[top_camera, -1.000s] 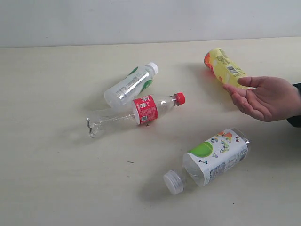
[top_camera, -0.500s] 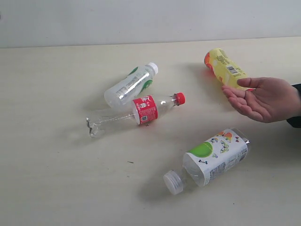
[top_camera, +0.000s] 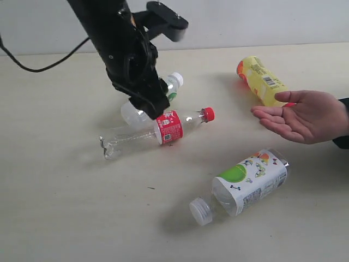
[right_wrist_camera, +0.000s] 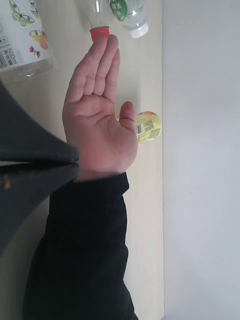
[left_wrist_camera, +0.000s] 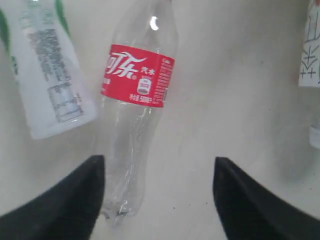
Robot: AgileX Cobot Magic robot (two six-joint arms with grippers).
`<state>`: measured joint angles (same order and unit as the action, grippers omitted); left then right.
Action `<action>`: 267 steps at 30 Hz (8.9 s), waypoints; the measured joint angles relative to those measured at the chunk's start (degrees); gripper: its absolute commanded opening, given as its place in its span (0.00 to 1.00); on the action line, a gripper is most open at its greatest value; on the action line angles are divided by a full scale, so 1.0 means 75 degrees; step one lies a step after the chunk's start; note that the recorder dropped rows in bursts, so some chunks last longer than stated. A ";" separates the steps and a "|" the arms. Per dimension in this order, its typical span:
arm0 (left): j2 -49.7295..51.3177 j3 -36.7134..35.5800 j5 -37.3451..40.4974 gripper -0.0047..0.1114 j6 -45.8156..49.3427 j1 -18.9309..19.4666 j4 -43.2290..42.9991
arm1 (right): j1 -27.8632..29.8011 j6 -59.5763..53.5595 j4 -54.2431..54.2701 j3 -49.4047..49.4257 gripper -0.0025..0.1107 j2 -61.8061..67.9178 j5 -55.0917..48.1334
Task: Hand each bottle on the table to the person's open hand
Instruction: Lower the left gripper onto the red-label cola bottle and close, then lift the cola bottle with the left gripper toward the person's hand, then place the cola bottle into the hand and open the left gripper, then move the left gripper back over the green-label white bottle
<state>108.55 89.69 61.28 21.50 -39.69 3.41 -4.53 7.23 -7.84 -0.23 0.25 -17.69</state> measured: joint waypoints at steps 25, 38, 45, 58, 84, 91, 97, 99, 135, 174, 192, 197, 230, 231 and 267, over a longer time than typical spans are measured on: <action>0.1804 0.0382 0.0124 0.77 0.1099 -0.0090 -0.1052 | 0.0000 0.0000 0.0000 0.0000 0.02 0.0000 -0.0005; 0.2019 0.0382 -0.0105 0.77 0.1099 -0.0090 -0.1052 | 0.0000 0.0000 0.0000 0.0000 0.02 0.0000 -0.0005; 0.2019 0.0382 -0.0105 0.77 0.1099 -0.0090 -0.1023 | 0.0000 0.0000 0.0000 0.0000 0.02 0.0000 -0.0005; 0.2293 0.0366 -0.0045 0.77 0.1113 -0.0090 -0.0858 | 0.0000 0.0000 0.0000 0.0000 0.02 0.0000 -0.0005; 0.2450 0.0356 0.0192 0.04 0.1117 -0.0090 -0.0391 | 0.0000 0.0000 0.0000 0.0000 0.02 0.0000 0.0009; 0.1634 0.0356 0.0349 0.04 0.0783 -0.0090 0.0307 | 0.0000 0.0000 0.0000 0.0000 0.02 0.0000 0.0009; 0.0797 0.0356 0.0256 0.04 0.0283 -0.0124 0.1672 | 0.0000 0.0000 0.0000 0.0000 0.02 0.0000 0.0009; 0.0585 0.0356 0.0036 0.04 0.0052 -0.0186 0.2013 | 0.0000 0.0000 0.0000 0.0000 0.02 0.0000 0.0009; 0.2094 0.4106 0.0505 0.04 -0.9466 -0.2617 -0.1276 | 0.0000 0.0000 0.0000 0.0000 0.02 0.0000 0.0023; 0.4047 0.4985 -0.1738 0.04 -1.0529 -0.2654 0.1295 | 0.0000 0.0000 0.0000 0.0000 0.02 0.0000 -0.0005; 0.4047 0.4985 -0.1596 0.57 -0.9835 -0.2344 0.1801 | 0.0000 0.0000 0.0000 0.0000 0.02 0.0000 -0.0005; 0.4047 0.4985 -0.1596 0.61 -0.9720 -0.2344 0.1801 | 0.0000 0.0000 0.0000 0.0000 0.02 0.0000 -0.0005; 0.3233 0.4985 -0.0832 0.69 -0.8297 -0.2117 0.1550 | 0.0000 0.0000 0.0000 0.0000 0.02 0.0000 -0.0005; 0.3172 0.4985 -0.0749 0.69 -0.8117 -0.2080 0.1524 | 0.0000 0.0000 0.0000 0.0000 0.02 0.0000 -0.0005; 0.1787 0.4985 0.1188 0.04 -0.2209 -0.1496 -0.0521 | 0.0000 0.0000 0.0000 0.0000 0.02 0.0000 -0.0005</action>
<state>121.95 127.08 70.19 4.93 -50.91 -0.50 -4.53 7.23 -7.84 -0.23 0.25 -17.73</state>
